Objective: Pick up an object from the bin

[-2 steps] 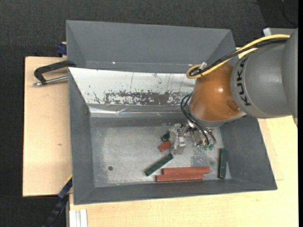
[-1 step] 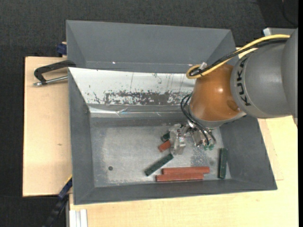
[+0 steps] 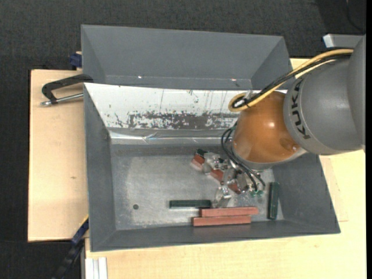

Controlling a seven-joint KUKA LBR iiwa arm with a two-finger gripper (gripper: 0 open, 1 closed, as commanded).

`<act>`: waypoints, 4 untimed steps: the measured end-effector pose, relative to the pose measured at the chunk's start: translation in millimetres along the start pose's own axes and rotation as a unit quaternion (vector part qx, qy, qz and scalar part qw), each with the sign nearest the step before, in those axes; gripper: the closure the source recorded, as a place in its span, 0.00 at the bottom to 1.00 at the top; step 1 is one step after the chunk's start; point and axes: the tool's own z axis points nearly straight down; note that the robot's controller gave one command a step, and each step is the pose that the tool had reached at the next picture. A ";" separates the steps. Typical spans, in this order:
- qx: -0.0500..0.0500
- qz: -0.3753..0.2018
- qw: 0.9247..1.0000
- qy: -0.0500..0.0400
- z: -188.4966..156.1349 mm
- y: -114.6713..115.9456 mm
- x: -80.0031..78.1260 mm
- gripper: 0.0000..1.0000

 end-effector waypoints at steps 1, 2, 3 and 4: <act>0.000 0.000 1.000 0.000 0.0 0.0 0.1 0.00; -0.002 -0.023 1.000 0.007 3.8 119.9 1.0 1.00; -0.002 -0.022 1.000 -0.002 -0.4 119.6 -4.7 0.00; -0.002 -0.022 1.000 -0.002 -0.4 119.6 -4.6 0.00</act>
Offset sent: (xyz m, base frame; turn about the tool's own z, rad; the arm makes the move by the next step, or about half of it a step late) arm -0.0176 0.1170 -0.0048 -0.0442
